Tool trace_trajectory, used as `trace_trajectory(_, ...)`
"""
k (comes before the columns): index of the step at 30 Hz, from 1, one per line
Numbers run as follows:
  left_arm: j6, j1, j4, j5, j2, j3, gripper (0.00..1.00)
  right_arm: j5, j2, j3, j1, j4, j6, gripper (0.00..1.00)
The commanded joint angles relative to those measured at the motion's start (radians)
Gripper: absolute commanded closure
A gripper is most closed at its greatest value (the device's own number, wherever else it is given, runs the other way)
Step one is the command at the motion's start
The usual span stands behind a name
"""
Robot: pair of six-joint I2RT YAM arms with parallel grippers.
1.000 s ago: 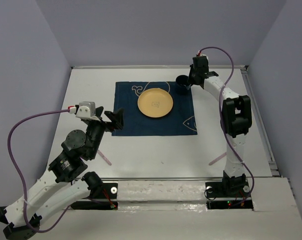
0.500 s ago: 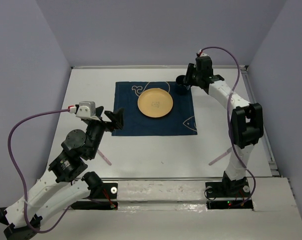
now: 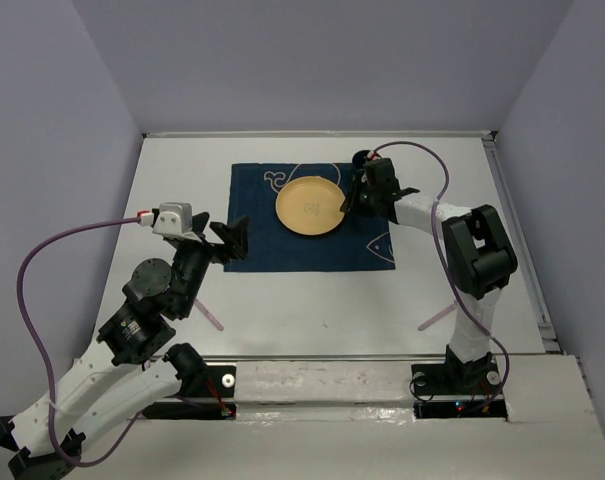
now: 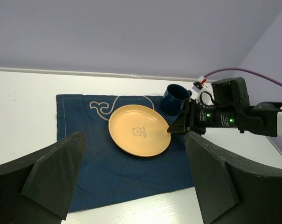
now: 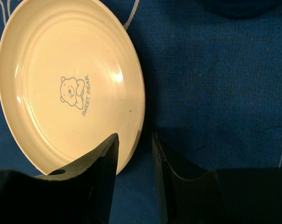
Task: Set the dinner table for one person
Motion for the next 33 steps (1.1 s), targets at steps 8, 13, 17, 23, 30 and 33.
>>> trace_trajectory(8, 0.006, 0.015, 0.060, 0.009, 0.005, -0.014, 0.01, -0.030, 0.044, 0.012, 0.011, 0.121, 0.053, 0.82)
trace_trajectory(13, 0.006, 0.021, 0.063, 0.015, 0.007, -0.014, 0.01, -0.027, 0.045, -0.001, 0.011, 0.121, 0.054, 0.87)
trace_trajectory(17, 0.006, 0.027, 0.066, 0.024, 0.005, -0.015, 0.01, -0.037, 0.056, -0.002, 0.011, 0.121, 0.054, 0.84)
trace_trajectory(23, 0.004, 0.033, 0.066, 0.029, 0.004, -0.015, 0.01, -0.045, 0.047, 0.002, 0.020, 0.120, 0.054, 1.00)
trace_trajectory(30, 0.003, 0.041, 0.069, 0.043, 0.002, -0.015, 0.01, -0.106, -0.005, -0.040, 0.051, 0.118, 0.053, 1.00)
trace_trajectory(33, 0.000, 0.050, 0.072, 0.055, 0.001, -0.015, 0.01, -0.114, -0.010, -0.059, 0.060, 0.117, 0.056, 1.00)
